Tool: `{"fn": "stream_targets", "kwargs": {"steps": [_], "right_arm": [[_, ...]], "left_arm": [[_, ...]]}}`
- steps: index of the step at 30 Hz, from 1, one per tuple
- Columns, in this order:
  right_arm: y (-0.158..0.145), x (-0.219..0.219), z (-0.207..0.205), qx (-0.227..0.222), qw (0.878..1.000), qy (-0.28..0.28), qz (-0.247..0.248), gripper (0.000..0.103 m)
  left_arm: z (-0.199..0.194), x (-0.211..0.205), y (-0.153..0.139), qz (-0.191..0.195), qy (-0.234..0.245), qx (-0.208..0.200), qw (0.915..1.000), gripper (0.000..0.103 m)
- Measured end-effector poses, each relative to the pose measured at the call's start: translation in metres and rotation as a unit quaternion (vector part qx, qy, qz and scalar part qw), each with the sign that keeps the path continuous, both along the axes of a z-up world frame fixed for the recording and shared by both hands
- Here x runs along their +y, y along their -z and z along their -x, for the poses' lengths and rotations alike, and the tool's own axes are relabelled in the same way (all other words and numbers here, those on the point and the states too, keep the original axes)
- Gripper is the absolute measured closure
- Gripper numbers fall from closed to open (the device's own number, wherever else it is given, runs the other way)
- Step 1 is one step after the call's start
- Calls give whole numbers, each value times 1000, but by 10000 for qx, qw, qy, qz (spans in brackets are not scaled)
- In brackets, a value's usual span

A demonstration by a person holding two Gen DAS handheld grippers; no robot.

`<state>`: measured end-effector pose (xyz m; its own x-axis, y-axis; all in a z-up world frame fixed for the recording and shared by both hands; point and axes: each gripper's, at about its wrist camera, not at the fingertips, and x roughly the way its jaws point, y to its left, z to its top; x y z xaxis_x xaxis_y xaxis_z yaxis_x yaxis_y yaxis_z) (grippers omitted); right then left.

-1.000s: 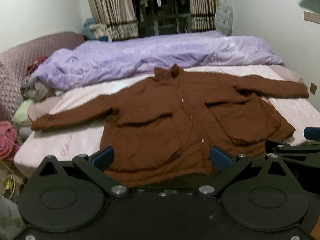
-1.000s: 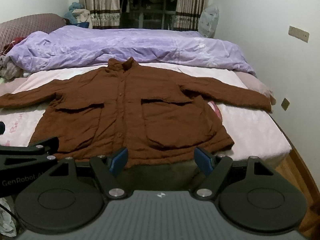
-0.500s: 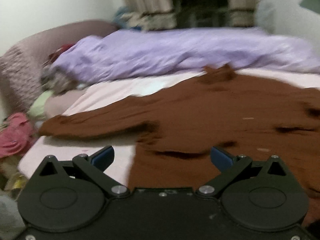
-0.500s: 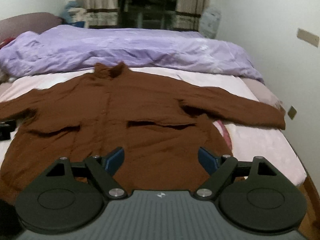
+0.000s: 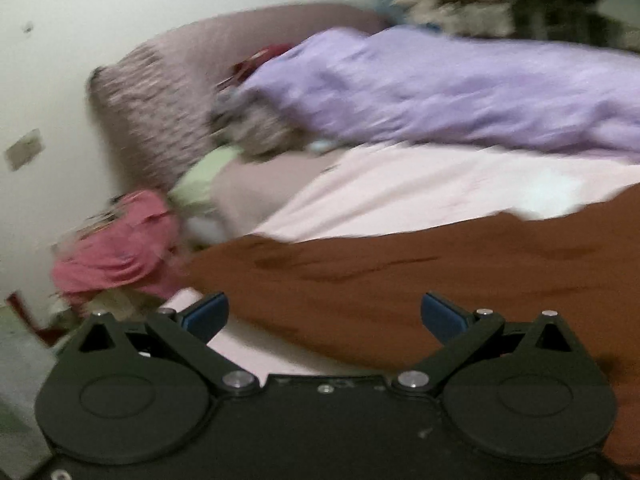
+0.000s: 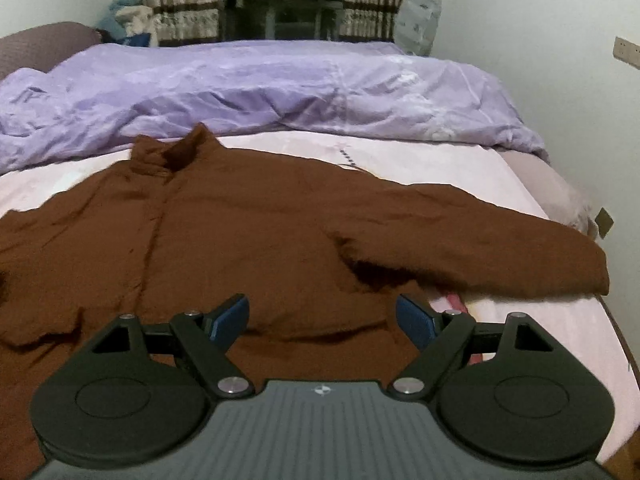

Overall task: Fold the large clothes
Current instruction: 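Grasp the brown jacket's sleeve cuff with the left gripper, then carry the sleeve across the jacket body with the left gripper and release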

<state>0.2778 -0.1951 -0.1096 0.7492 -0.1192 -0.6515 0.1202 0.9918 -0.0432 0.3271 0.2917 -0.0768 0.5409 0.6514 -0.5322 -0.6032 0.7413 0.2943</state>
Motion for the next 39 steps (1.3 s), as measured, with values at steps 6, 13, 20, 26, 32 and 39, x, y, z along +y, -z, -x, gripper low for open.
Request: {"fn": "stream_targets", "kwargs": {"steps": [6, 13, 20, 26, 32, 39], "right_arm": [[18, 1, -28, 265, 9996, 92, -38, 5], [24, 10, -41, 427, 9990, 104, 69, 5], [25, 22, -51, 491, 9986, 65, 159, 5], [21, 29, -49, 461, 9986, -44, 248, 5], [15, 17, -40, 405, 9989, 105, 219, 5], [12, -19, -24, 348, 9985, 420, 30, 5]], "left_arm": [[-31, 110, 28, 810, -691, 209, 9941, 0], [-26, 189, 52, 1374, -1558, 205, 9780, 0], [-37, 236, 71, 2208, -1356, -107, 9658, 11], [-51, 200, 61, 1578, -662, -18, 9852, 90], [-60, 170, 45, 1217, -321, -123, 9920, 95], [-69, 54, -29, 732, 530, -679, 9936, 95]]}}
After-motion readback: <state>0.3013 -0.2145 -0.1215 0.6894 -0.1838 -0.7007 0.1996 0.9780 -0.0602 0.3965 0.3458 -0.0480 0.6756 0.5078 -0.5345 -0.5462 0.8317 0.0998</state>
